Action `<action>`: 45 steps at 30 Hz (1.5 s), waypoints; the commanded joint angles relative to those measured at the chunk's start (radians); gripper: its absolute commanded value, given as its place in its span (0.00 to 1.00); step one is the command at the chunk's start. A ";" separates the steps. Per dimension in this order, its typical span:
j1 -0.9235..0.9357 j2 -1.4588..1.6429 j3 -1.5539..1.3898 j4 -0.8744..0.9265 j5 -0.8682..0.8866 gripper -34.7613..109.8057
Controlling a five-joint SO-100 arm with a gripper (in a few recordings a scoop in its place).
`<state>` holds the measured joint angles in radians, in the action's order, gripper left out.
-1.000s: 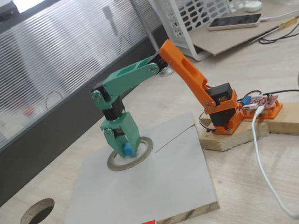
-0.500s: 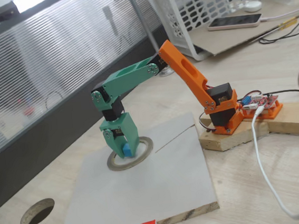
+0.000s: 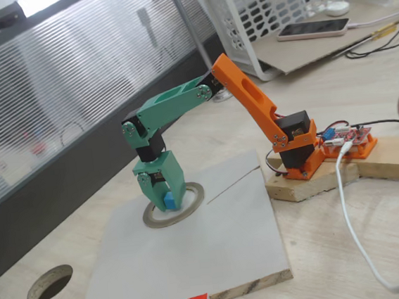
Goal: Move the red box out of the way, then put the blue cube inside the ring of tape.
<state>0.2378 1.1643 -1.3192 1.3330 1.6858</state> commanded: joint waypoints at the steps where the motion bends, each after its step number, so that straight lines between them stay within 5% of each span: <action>1: 0.020 0.018 0.020 0.005 0.023 0.35; 9: 0.020 0.018 0.018 0.006 0.023 0.46; 30: 0.018 0.291 0.006 0.020 0.021 0.46; 45: 0.005 0.390 0.006 0.693 0.020 0.46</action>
<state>0.2316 1.4910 -1.3208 1.9328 1.6858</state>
